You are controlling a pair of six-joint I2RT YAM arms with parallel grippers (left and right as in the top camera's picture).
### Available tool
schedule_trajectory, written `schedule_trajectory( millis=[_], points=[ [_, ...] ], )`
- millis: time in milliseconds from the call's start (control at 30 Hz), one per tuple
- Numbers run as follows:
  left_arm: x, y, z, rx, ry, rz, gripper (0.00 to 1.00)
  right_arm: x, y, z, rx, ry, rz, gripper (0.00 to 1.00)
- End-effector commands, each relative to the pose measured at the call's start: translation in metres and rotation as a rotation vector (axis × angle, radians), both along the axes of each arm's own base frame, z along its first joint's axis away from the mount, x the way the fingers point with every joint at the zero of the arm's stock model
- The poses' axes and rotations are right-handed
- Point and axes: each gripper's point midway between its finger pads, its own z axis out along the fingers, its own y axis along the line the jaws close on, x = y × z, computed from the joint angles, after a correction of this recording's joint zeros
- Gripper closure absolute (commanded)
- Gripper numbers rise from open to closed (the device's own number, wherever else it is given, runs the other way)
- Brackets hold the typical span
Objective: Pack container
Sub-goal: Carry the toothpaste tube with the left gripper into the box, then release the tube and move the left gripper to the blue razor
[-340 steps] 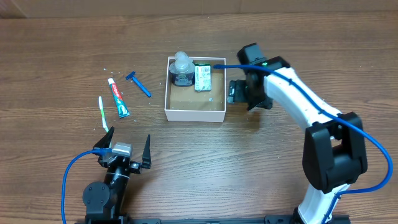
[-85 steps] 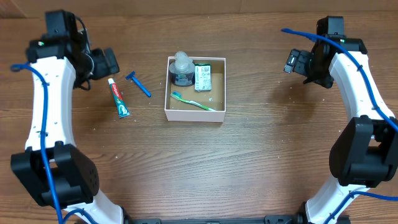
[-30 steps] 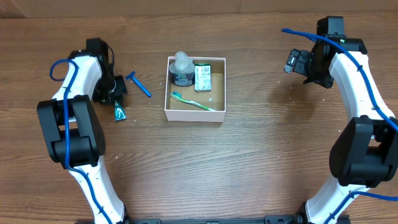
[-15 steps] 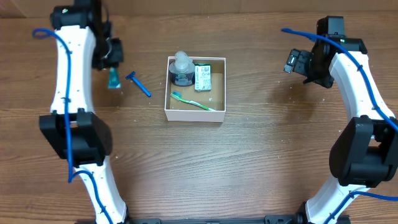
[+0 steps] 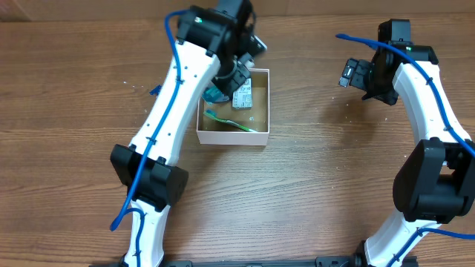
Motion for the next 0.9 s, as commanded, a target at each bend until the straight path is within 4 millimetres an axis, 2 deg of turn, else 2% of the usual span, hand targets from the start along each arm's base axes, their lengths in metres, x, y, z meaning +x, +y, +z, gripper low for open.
schedule_trajectory(
  millis=[0,133,233,300,333,400,633,767,867],
  points=[
    [-0.004,0.006,0.009,0.057,-0.024,-0.114,0.78,0.005,0.0,0.018,-0.011,-0.05,0.005,0.0],
    [-0.01,0.01,0.006,0.054,0.012,-0.147,0.75,0.005,0.0,0.018,-0.011,-0.05,0.004,0.0],
    [-0.015,-0.001,0.006,-0.031,0.047,-0.212,0.69,0.005,0.0,0.018,-0.011,-0.05,0.005,0.0],
    [-0.016,-0.004,0.006,-0.054,0.05,-0.223,0.54,0.005,0.0,0.018,-0.011,-0.05,0.004,0.0],
    [-0.015,-0.004,0.006,-0.054,0.046,-0.223,0.43,0.005,0.0,0.018,-0.011,-0.05,0.005,0.0],
    [-0.013,-0.006,0.007,-0.058,0.038,-0.223,0.33,0.005,0.0,0.018,-0.011,-0.05,0.005,0.0],
    [-0.003,-0.008,0.015,-0.082,-0.009,-0.148,0.32,0.005,0.0,0.018,-0.011,-0.05,0.005,0.0],
    [0.009,0.002,0.044,-0.141,-0.089,-0.034,0.32,0.005,0.0,0.018,-0.011,-0.05,0.005,0.0],
    [0.028,0.024,0.073,-0.218,-0.176,0.14,0.3,0.005,0.0,0.018,-0.011,-0.05,0.005,0.0]
  ],
)
